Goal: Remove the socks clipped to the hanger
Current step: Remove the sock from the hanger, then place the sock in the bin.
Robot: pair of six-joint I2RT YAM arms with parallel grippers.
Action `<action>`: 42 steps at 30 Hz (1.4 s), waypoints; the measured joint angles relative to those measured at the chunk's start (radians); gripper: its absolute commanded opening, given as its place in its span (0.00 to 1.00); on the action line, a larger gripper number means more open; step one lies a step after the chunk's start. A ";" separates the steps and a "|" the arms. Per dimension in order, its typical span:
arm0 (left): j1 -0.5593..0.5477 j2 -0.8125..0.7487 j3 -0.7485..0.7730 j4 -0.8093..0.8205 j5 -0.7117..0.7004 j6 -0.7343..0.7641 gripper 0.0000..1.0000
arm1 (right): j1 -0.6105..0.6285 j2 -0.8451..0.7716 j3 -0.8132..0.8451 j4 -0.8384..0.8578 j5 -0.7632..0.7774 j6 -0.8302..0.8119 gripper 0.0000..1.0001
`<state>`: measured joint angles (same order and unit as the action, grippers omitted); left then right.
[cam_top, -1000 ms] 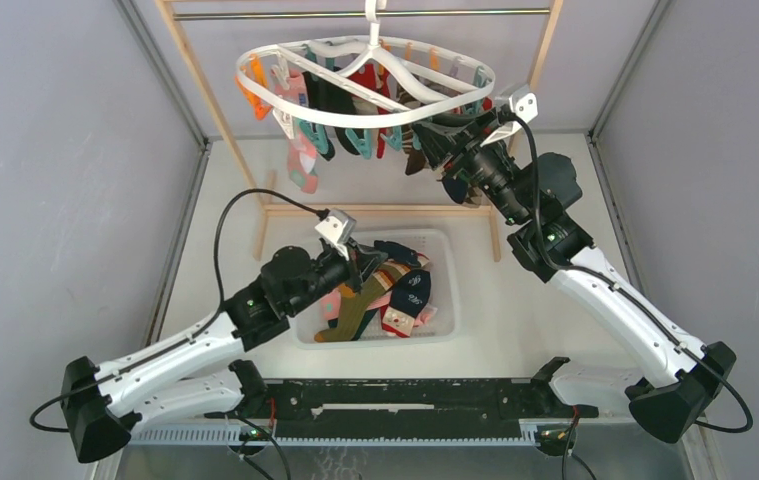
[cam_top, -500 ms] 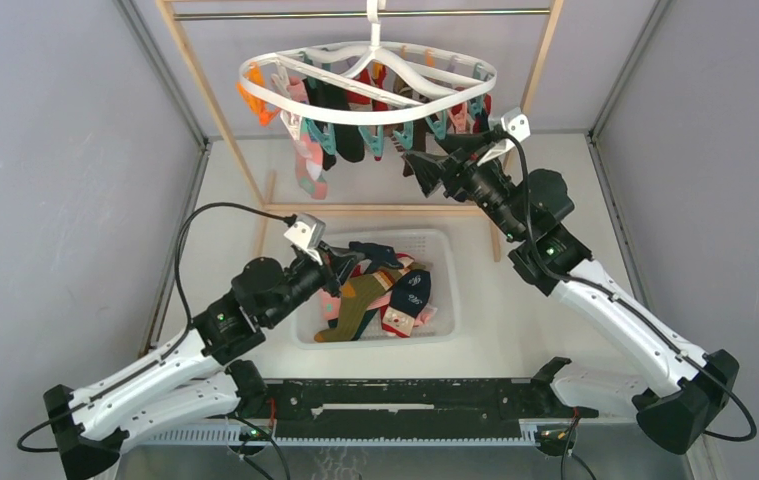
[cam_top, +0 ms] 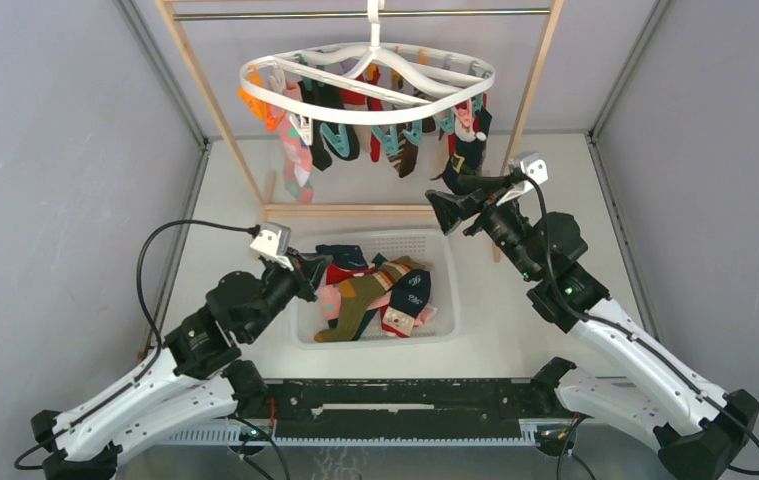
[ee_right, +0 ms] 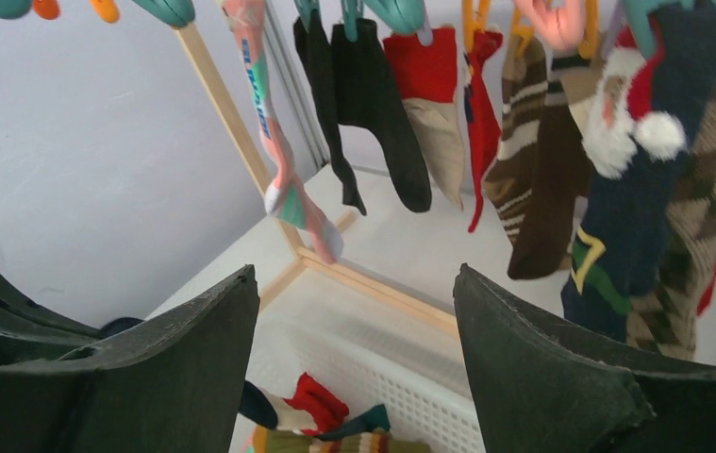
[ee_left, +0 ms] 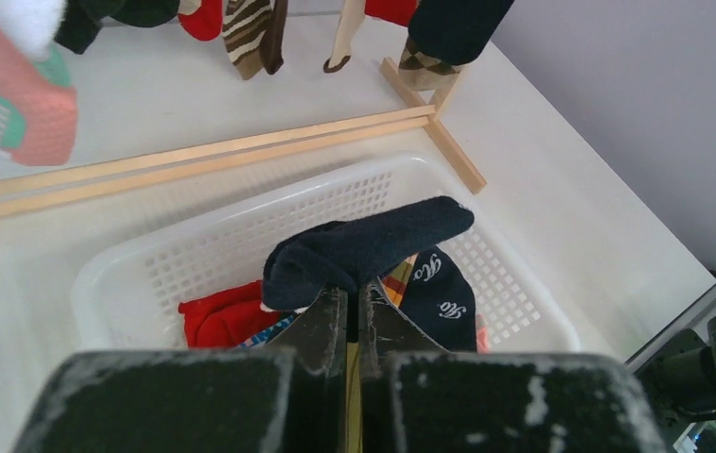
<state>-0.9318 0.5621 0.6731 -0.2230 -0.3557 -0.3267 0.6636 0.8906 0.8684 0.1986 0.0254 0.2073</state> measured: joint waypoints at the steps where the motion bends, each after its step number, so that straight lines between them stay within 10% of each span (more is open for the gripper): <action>1: 0.000 -0.010 0.000 -0.012 -0.009 -0.006 0.03 | 0.000 -0.013 -0.011 -0.010 0.007 0.002 0.83; 33: 0.001 -0.072 -0.198 -0.201 -0.144 -0.275 0.06 | -0.032 -0.160 -0.145 -0.106 0.071 0.032 0.85; 42: 0.001 -0.031 -0.276 -0.205 -0.112 -0.366 0.39 | -0.047 -0.161 -0.174 -0.106 0.067 0.035 0.85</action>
<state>-0.9306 0.5308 0.3973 -0.4278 -0.4679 -0.6930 0.6170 0.7300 0.6945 0.0925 0.0925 0.2424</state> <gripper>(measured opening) 0.314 0.847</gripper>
